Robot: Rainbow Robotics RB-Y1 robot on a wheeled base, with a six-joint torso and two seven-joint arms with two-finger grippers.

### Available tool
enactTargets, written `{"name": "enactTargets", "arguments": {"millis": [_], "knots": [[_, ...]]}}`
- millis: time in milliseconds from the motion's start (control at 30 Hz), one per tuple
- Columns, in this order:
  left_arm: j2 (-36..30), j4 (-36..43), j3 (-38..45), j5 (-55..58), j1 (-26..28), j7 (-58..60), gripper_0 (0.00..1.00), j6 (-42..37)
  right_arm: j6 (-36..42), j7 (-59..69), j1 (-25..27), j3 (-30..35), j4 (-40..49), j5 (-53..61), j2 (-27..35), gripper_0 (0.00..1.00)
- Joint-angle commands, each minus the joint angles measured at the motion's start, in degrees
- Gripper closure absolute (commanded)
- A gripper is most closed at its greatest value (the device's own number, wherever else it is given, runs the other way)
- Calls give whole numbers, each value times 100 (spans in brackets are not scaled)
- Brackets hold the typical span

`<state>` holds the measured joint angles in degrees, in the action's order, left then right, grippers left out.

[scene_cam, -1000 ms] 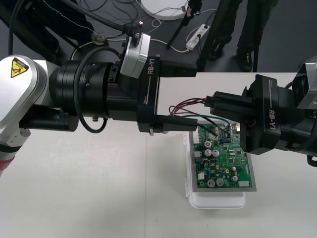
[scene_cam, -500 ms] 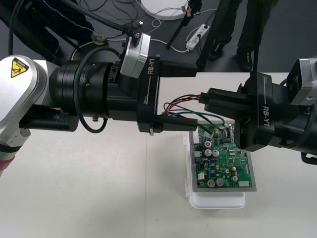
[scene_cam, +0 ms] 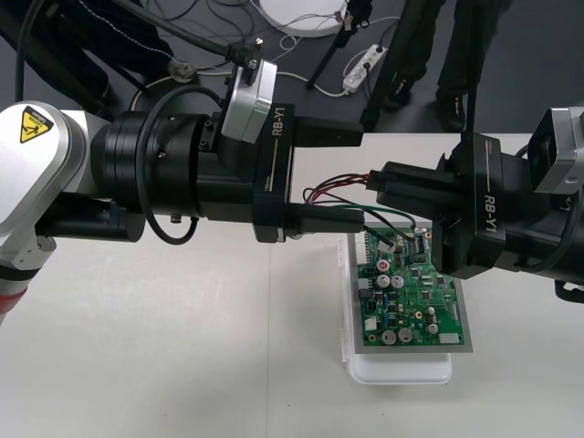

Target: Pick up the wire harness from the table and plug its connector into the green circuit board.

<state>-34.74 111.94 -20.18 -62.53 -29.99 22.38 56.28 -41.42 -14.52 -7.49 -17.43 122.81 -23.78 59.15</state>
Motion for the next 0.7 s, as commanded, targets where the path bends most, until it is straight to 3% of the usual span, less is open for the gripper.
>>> {"name": "enactTargets", "arguments": {"millis": [33, 700], "knots": [[108, 48, -74, 31, -245, -50, 100, -266, 29, 212, -165, -50, 182, -30, -79, 100], [117, 48, -74, 101, -245, -32, 100, -284, 29, 212, -165, -50, 182, -22, -79, 100]]}}
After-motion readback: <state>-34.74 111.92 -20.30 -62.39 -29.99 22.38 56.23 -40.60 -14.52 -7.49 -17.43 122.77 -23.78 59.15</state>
